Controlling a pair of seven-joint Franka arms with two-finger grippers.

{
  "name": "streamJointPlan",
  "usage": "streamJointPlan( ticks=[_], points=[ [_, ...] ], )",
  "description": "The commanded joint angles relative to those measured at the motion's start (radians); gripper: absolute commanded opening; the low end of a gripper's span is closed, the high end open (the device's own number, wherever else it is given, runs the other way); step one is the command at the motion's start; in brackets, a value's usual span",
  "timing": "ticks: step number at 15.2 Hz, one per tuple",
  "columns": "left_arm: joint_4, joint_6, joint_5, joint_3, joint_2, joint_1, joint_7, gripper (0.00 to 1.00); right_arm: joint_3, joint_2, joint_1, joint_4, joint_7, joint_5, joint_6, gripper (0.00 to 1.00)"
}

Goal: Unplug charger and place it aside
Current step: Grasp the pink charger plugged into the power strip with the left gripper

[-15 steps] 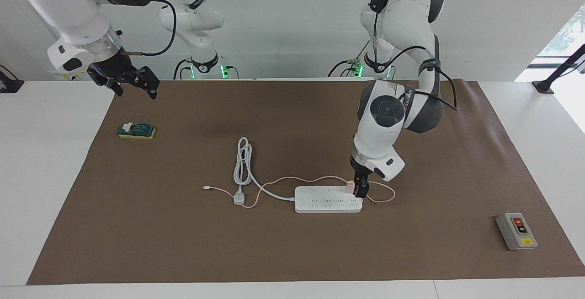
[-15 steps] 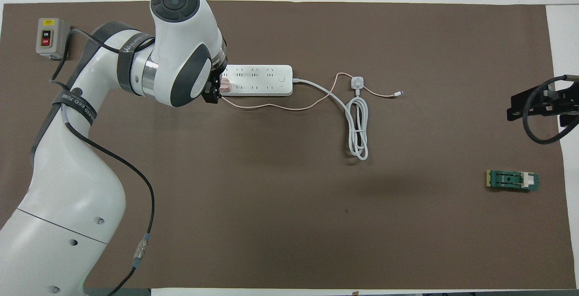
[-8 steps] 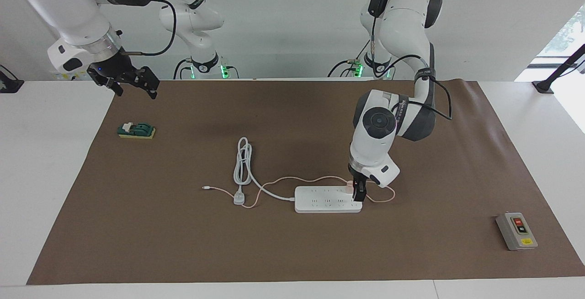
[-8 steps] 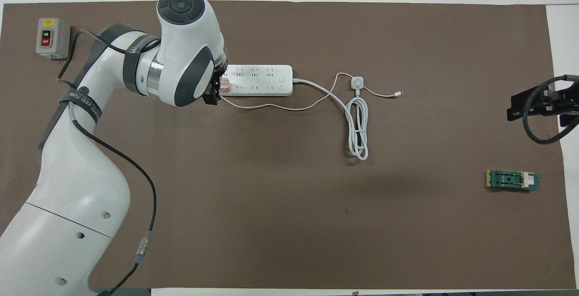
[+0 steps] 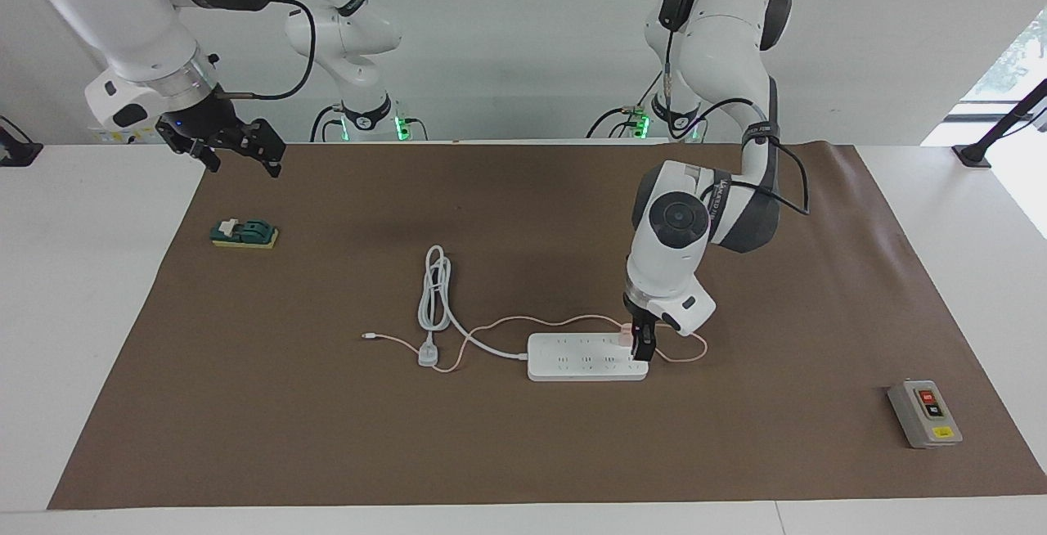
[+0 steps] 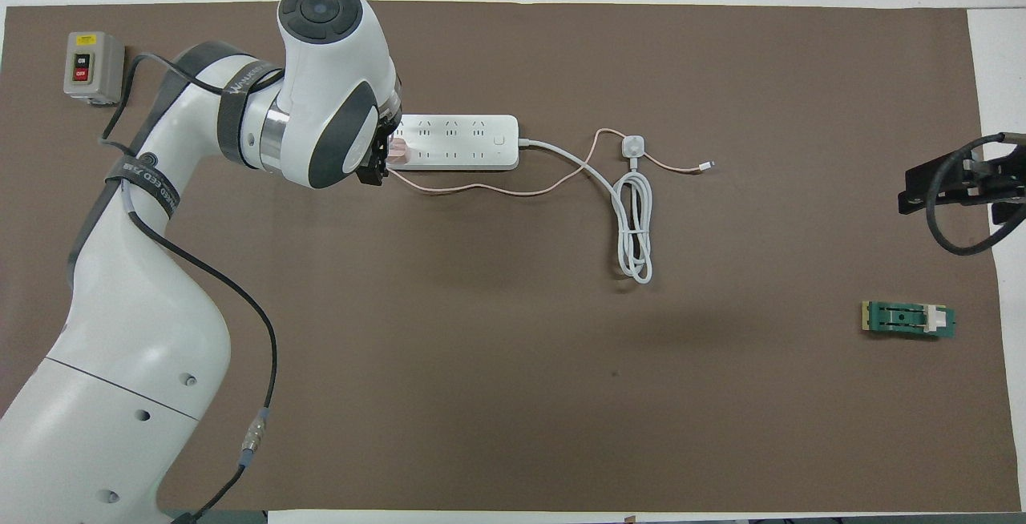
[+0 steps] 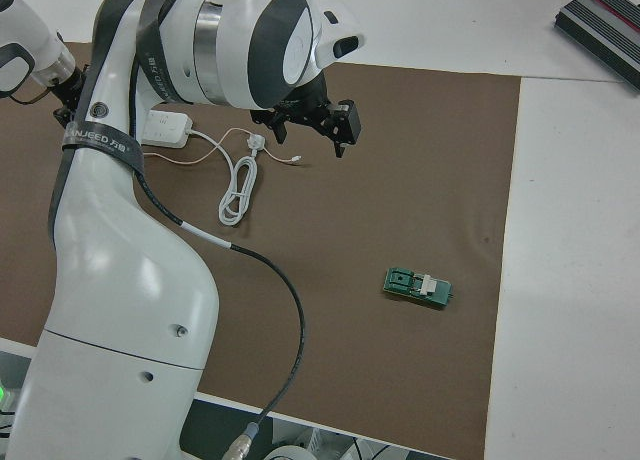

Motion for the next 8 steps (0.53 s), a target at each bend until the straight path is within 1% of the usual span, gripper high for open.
streamJointPlan(
  ticks=[1,3,8],
  points=[
    [0.024,0.049,-0.019,0.007,0.016,-0.001,0.036,1.0,0.002,-0.014,-0.005,-0.013,-0.024,-0.001,-0.008,1.0],
    [-0.022,0.089,-0.02,0.008,0.001,-0.001,0.033,1.0,0.002,-0.014,-0.005,-0.013,-0.024,-0.001,-0.008,1.0],
    [-0.04,0.098,-0.02,0.008,-0.005,0.006,0.03,1.0,0.002,-0.014,-0.005,-0.013,-0.024,-0.003,-0.008,1.0]
  ],
)
